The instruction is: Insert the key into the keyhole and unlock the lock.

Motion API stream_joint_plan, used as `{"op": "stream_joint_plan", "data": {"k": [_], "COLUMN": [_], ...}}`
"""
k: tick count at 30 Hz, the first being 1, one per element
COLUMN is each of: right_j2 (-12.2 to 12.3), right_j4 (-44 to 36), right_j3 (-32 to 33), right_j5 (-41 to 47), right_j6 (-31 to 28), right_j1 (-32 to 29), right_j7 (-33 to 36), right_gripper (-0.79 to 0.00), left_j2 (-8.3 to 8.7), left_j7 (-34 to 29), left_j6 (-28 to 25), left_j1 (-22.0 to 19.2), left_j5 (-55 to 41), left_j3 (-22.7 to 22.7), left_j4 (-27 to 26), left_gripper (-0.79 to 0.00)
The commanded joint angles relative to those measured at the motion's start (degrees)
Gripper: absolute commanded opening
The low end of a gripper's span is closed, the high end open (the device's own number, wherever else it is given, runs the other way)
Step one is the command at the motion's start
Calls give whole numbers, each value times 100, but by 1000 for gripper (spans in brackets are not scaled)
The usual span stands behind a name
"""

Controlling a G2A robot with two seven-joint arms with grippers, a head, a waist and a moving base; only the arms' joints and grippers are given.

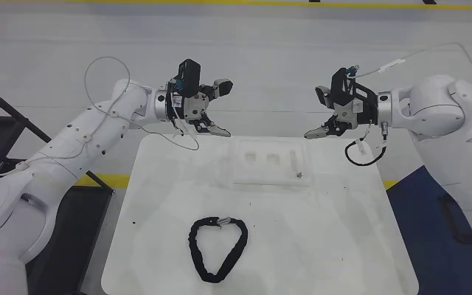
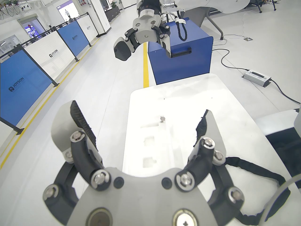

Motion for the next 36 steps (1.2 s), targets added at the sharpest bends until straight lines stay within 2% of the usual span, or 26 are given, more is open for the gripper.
{"op": "stream_joint_plan", "data": {"k": [1, 11, 13, 15, 18, 23, 29, 36], "right_j2": [0, 0, 0, -11, -69, -210, -435, -729], "right_j4": [0, 0, 34, 107, 319, 881, 1526, 2097], "right_j3": [0, 0, -3, -76, -268, -583, -962, -1357], "right_j5": [0, 0, -40, -279, -130, 496, 1274, 1411], "right_j6": [0, 0, 147, 588, 1047, 1789, 3089, 4174], "right_j1": [0, 0, -75, -139, -165, -104, -95, -104], "right_j7": [0, 0, -81, -14, 160, 591, 1218, 1160], "right_gripper": [0, 0, 0, 0, 0, 0, 0, 0], "left_j2": [0, 0, 0, 0, 0, 0, 0, 0], "left_j7": [0, 0, 0, 0, 0, 0, 0, 0], "left_j6": [0, 0, 0, 0, 0, 0, 0, 0], "left_j1": [0, 0, 0, 0, 0, 0, 0, 0], "left_j5": [0, 0, 0, 0, 0, 0, 0, 0], "left_j3": [0, 0, 0, 0, 0, 0, 0, 0], "left_j4": [0, 0, 0, 0, 0, 0, 0, 0], "left_gripper": [-1, 0, 0, 0, 0, 0, 0, 0]}}
